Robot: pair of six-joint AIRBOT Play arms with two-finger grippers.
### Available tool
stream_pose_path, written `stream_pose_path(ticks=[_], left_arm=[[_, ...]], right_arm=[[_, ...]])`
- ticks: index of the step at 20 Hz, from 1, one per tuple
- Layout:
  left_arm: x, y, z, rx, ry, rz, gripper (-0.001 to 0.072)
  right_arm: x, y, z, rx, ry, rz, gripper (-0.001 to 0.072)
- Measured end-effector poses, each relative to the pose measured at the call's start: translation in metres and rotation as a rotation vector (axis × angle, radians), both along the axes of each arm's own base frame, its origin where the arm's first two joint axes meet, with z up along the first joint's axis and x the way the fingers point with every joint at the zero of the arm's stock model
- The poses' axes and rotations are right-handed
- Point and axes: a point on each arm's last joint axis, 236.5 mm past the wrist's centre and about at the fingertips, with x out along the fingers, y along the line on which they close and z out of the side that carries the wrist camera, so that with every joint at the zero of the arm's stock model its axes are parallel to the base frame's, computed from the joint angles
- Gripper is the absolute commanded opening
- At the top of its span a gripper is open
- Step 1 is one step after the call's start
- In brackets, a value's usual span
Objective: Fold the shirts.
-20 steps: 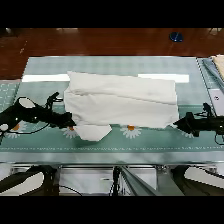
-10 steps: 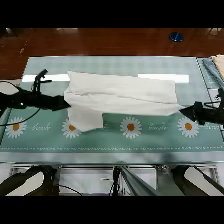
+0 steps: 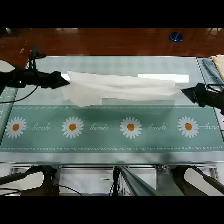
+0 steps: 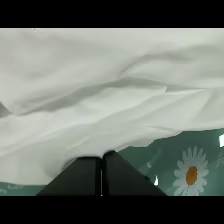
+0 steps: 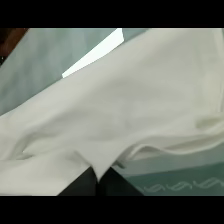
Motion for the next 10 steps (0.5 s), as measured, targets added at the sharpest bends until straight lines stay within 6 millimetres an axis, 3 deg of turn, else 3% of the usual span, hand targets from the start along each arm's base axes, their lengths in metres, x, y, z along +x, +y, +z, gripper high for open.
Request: stream_pose_path(ticks=[4, 10], left_arm=[[0.04, -0.001, -0.002, -0.018, -0.002, -0.027, 0.0042], [0.068, -0.003, -0.035, -0.052, 0.087, -0.053, 0.0042]], right_arm=[[0.045, -0.008, -0.005, -0.025, -0.011, -0.014, 0.0026], [0.084, -0.015, -0.041, -0.05, 0.028, -0.066, 0.0026]])
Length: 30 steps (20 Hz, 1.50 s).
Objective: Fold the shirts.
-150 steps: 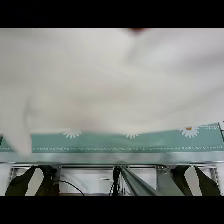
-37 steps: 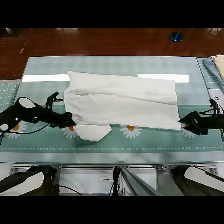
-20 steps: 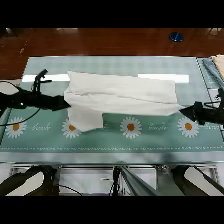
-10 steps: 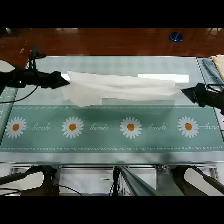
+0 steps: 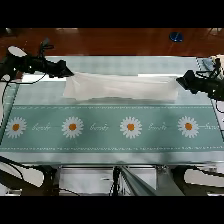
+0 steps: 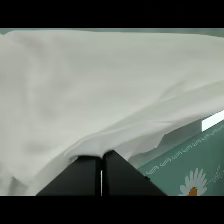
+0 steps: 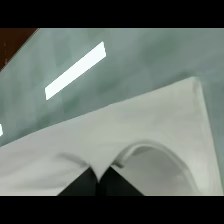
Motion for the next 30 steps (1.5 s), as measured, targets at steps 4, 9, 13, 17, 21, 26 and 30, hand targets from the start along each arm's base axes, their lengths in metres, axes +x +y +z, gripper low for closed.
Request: stream_pose_path(ticks=[4, 9, 13, 17, 21, 26, 30], left_arm=[[0.008, 0.002, -0.023, -0.007, 0.039, 0.013, 0.0044], [0.027, 0.009, -0.036, 0.008, 0.008, 0.072, 0.0055], [0.05, 0.017, -0.034, 0.007, -0.056, 0.154, 0.0235], [0.054, 0.01, -0.035, -0.027, -0.05, 0.169, 0.0519], [0.052, 0.032, -0.023, -0.037, -0.06, 0.185, 0.0547], [0.035, 0.083, 0.012, -0.051, -0.072, 0.205, 0.0544], [0.017, 0.091, 0.025, -0.069, -0.052, 0.165, 0.0544]], right_arm=[[0.01, -0.008, -0.021, -0.016, 0.023, -0.042, 0.0027], [0.013, -0.013, -0.035, -0.02, 0.043, -0.063, 0.0029], [0.015, -0.016, -0.038, -0.026, 0.046, -0.078, 0.0212], [0.016, -0.011, -0.034, 0.013, 0.039, -0.079, 0.0315], [0.022, -0.023, 0.002, -0.025, -0.035, -0.051, 0.0418], [0.008, -0.068, 0.021, -0.183, 0.047, 0.001, 0.06], [-0.016, -0.072, -0.014, -0.136, 0.219, 0.077, 0.0601]])
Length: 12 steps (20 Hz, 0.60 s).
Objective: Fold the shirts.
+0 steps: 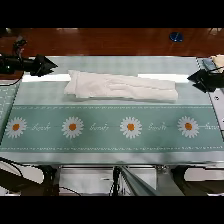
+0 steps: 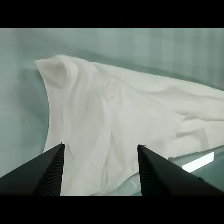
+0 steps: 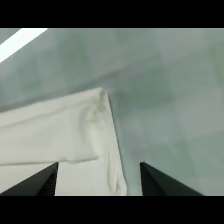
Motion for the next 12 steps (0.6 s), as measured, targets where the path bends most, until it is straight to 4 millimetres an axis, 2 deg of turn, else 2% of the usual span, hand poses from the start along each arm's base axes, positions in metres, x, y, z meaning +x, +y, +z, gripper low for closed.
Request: stream_pose_path(ticks=[3, 6, 9, 10, 11, 12], left_arm=[[-0.011, -0.008, 0.003, -0.012, 0.02, -0.046, 0.0544], [-0.015, -0.018, 0.004, -0.013, 0.026, -0.081, 0.0544], [-0.019, -0.031, 0.004, -0.016, 0.031, -0.116, 0.0544], [-0.02, -0.036, 0.004, -0.016, 0.031, -0.125, 0.0544], [-0.02, -0.04, 0.004, -0.015, 0.031, -0.133, 0.0544], [-0.021, -0.044, 0.004, -0.015, 0.03, -0.143, 0.0544]], right_arm=[[-0.006, 0.011, -0.026, 0.104, 0.08, 0.009, 0.06], [-0.003, 0.023, -0.046, 0.186, 0.12, 0.001, 0.0599], [0.002, 0.046, -0.064, 0.242, 0.152, 0.019, 0.059], [0.004, 0.055, -0.067, 0.261, 0.159, 0.023, 0.0563], [0.008, 0.065, -0.071, 0.279, 0.167, 0.017, 0.0446], [0.011, 0.072, -0.075, 0.278, 0.173, 0.018, 0.0198]])
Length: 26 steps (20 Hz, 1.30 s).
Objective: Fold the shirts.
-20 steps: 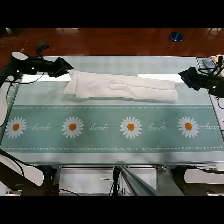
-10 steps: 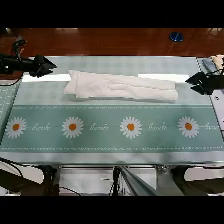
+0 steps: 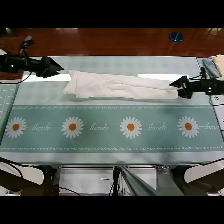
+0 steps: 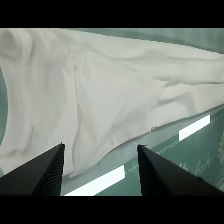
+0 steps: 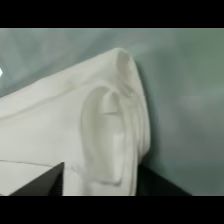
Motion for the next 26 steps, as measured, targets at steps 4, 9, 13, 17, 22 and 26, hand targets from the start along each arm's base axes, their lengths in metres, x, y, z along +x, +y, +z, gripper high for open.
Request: stream_pose_path(ticks=[4, 9, 13, 17, 22, 26], left_arm=[[-0.003, -0.013, 0.001, -0.005, 0.003, -0.03, 0.0506], [-0.011, -0.047, 0.011, -0.06, 0.038, -0.067, 0.0041], [-0.027, -0.111, 0.021, -0.111, 0.062, -0.161, 0.0041], [-0.059, -0.201, 0.024, -0.118, 0.061, -0.316, 0.004], [-0.102, -0.311, 0.016, -0.112, 0.015, -0.432, 0.0041], [-0.13, -0.363, -0.006, -0.111, 0.052, -0.458, 0.0041]], right_arm=[[0.017, 0.015, 0.013, -0.001, -0.06, -0.002, 0.0027], [0.021, 0.017, 0.107, -0.026, -0.243, 0.054, 0.0026], [-0.011, 0.023, 0.166, -0.09, -0.295, 0.143, 0.0026], [-0.051, 0.026, 0.193, -0.175, -0.269, 0.227, 0.0026], [-0.092, 0.029, 0.228, -0.264, -0.264, 0.267, 0.0026], [-0.117, 0.037, 0.261, -0.31, -0.311, 0.272, 0.0026]])
